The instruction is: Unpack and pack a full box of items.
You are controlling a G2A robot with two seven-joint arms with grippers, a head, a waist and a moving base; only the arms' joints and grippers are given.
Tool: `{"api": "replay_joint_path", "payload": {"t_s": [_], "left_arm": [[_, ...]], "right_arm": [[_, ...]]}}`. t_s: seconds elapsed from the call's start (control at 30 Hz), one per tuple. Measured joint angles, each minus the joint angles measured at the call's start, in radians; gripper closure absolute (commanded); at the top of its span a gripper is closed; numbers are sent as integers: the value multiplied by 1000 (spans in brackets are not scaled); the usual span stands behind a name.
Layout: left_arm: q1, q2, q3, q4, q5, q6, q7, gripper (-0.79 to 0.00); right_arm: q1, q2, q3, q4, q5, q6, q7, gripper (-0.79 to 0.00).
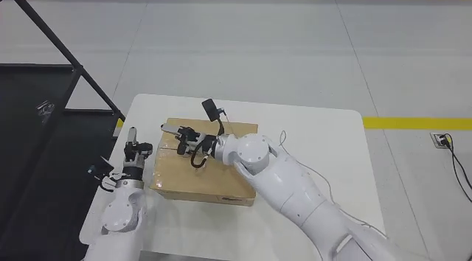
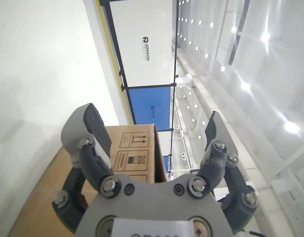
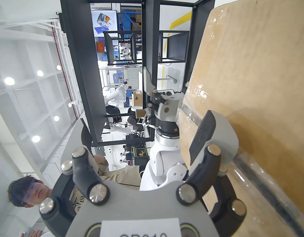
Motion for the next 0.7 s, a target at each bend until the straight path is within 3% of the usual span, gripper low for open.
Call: {"api": "replay_joint_path", "payload": {"t_s": [0.2,0.47,0.5,0.57,0.7], "left_arm": [[-22,-4,43,60,13,-33,-44,-785],[-17,-6,62,58,9,-29,-52,-785],[-16,-6,63,56,9,-29,-51,-785],[-15,-7,66,52,1,-28,-48,-785],[-11,-10,65,34,-47,-24,-41,-785]], "right_arm": [[25,-37,-7,70,19,-4,23,-785],[56,-73,-14,152,7,5,69,-785],[60,-77,-15,164,0,10,73,-720],[67,-81,-17,181,-12,18,82,-379],[75,-86,-16,211,-43,30,85,-182]]}}
